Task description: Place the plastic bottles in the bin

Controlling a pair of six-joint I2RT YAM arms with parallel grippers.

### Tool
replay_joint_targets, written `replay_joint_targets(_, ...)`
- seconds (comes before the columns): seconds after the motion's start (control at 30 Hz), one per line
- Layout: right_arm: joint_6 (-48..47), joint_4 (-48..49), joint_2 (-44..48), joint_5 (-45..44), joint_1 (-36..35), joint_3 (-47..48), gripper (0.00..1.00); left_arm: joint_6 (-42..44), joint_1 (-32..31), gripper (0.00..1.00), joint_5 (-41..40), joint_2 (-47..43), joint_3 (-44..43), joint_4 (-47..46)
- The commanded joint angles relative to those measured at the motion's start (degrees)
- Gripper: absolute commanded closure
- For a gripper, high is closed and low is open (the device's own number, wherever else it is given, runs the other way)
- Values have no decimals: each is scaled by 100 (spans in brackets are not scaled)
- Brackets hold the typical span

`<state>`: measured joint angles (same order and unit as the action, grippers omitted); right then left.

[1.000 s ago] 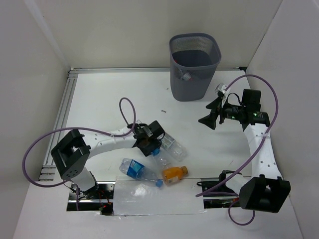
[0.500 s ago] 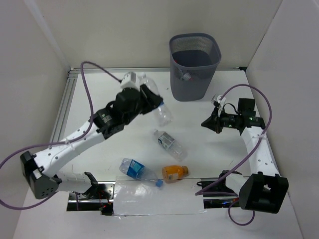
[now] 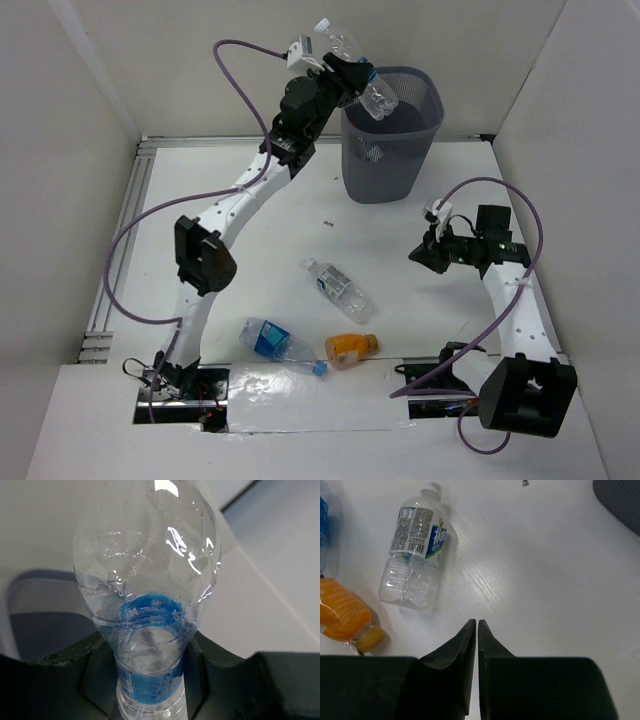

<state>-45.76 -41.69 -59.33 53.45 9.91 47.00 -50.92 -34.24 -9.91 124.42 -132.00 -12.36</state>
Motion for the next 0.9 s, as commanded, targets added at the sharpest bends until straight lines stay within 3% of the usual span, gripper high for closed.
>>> replay_joint_targets(0.0,-135,74,115,-89,2,-104,83,553,-56,72,-772,564,-799,-557)
replay_joint_targets(0.03,-135,74,193,-89,2,-104,75,739,-144,55,-923,740,-800,-653)
replay_joint_targets(0.07,-135,21,194,-28,2,-104,57,854,-144,41,-1047,794,-800,-767)
replay_joint_targets(0.17,-301,-41,194,77,2,-104,25,1049,-197,14,-1109,1057,-861,-716)
replay_joint_targets(0.2,-389,-163,194,217,2,-51,4,1049,-197,11,-1109,1119,-932,-715)
replay_joint_targets(0.23,-573,-164,194,297,2,-51,0,1110,-197,7,-961,1119,-1080,-715)
replay_joint_targets(0.3,-863,-348,194,587,2,-51,0,1171,-197,0,-907,1207,-1257,-715)
replay_joint_targets(0.5,-462,-61,-149,756,-770,134,1,1329,-13,0,-574,594,-907,-768)
replay_joint_targets(0.53,183,211,-219,607,-972,134,7,1573,40,0,-460,183,-775,-768)
replay_joint_targets(0.57,564,493,-280,414,-1470,134,28,1741,40,0,-407,-73,-504,-663)
replay_joint_targets(0.6,899,983,-281,-67,-1762,134,38,1926,40,0,-406,-354,-354,-193)
replay_joint_targets(0.67,1813,1372,-517,-142,-2210,81,46,2434,40,1,-511,-1483,529,389)
replay_joint_targets(0.7,2190,1775,-605,-290,-2335,133,46,2437,40,3,-625,-1935,979,688)
replay_joint_targets(0.73,2890,2005,-693,-622,-2571,134,44,2437,40,4,-878,-2409,1993,1265)
replay_joint_targets(0.83,3546,2507,-1027,-1082,-2898,239,20,2149,-30,4,-1205,-4220,3624,2121)
replay_joint_targets(0.87,3826,2508,-1150,-1187,-3107,300,17,1730,-213,4,-1432,-4624,4586,2811)
